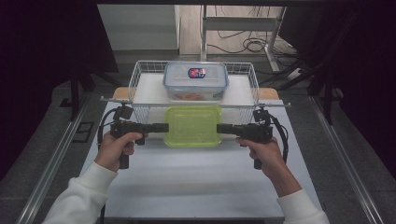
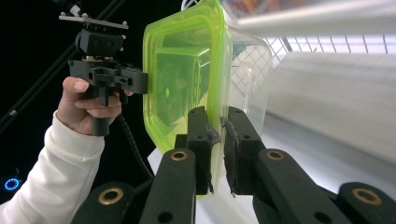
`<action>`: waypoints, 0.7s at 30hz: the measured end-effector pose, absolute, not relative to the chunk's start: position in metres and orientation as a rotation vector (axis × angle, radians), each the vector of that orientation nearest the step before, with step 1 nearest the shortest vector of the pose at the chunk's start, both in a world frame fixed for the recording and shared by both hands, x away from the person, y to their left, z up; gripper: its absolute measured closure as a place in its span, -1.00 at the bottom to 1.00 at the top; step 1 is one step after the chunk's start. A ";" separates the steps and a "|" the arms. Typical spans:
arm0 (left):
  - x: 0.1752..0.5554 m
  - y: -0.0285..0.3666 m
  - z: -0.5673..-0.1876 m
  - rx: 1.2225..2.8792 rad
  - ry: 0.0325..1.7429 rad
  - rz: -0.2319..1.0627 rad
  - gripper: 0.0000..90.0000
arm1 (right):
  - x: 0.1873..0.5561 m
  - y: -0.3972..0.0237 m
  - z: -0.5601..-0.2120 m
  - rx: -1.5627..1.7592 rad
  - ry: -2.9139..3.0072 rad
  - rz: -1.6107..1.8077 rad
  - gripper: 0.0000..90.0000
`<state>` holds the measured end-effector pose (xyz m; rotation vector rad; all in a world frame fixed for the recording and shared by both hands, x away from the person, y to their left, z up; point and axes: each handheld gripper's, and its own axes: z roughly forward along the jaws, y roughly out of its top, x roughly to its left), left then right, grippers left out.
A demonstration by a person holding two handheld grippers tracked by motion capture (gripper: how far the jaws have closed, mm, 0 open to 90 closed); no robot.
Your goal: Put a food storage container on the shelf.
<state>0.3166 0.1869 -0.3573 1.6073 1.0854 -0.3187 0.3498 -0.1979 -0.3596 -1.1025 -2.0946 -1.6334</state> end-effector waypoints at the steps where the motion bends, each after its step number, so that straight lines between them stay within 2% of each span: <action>1: 0.318 0.187 -0.353 1.610 1.078 -0.315 0.81 | 0.351 -0.198 -0.356 -1.103 -2.091 -1.639 0.81; 21: 0.372 0.191 -0.283 1.581 1.026 -0.334 0.82 | 0.389 -0.199 -0.274 -1.109 -2.099 -1.688 0.80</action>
